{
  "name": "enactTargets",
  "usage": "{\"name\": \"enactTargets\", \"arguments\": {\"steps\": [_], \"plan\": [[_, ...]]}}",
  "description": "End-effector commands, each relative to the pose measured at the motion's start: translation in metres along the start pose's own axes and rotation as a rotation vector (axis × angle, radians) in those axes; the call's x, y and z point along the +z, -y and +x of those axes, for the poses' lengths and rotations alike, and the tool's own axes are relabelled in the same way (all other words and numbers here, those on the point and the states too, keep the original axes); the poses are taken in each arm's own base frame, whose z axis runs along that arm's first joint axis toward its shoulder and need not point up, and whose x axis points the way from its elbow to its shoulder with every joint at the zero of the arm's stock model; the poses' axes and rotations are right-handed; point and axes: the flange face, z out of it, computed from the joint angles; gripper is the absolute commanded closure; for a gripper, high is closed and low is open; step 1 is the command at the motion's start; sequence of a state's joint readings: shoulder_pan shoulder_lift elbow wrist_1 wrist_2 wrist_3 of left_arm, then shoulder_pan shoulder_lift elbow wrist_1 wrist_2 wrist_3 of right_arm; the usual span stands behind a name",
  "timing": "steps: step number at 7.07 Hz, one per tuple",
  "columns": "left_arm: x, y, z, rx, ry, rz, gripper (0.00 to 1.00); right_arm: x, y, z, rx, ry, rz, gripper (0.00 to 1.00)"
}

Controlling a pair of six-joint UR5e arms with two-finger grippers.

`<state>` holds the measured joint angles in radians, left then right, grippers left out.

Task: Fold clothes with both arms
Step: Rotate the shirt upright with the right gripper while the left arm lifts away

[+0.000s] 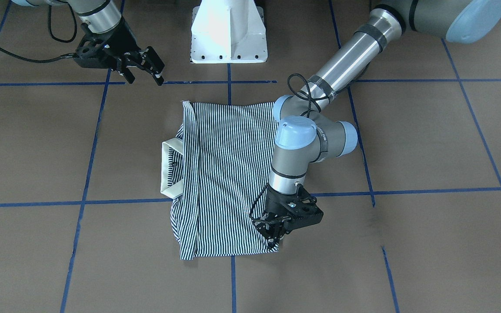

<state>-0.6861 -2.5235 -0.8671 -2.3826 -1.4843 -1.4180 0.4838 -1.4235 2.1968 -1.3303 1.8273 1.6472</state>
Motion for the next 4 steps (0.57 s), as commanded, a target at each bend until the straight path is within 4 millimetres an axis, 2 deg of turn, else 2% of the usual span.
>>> {"name": "enactTargets", "arguments": {"steps": [1,2,3,4], "plan": [[0.002,0.013,-0.006,0.078,0.016,0.025,0.0,0.007,0.002,0.003,0.0,-0.014,0.013,0.0],[-0.007,0.043,-0.008,0.099,0.021,0.034,0.0,0.012,0.002,-0.002,-0.005,-0.019,0.013,0.0],[-0.019,0.056,-0.008,0.083,0.044,-0.09,0.0,0.026,0.005,-0.008,-0.005,-0.038,0.028,0.0],[-0.048,0.05,-0.026,0.085,0.02,-0.192,0.0,0.039,0.007,-0.016,-0.012,-0.076,0.037,0.0]]}}
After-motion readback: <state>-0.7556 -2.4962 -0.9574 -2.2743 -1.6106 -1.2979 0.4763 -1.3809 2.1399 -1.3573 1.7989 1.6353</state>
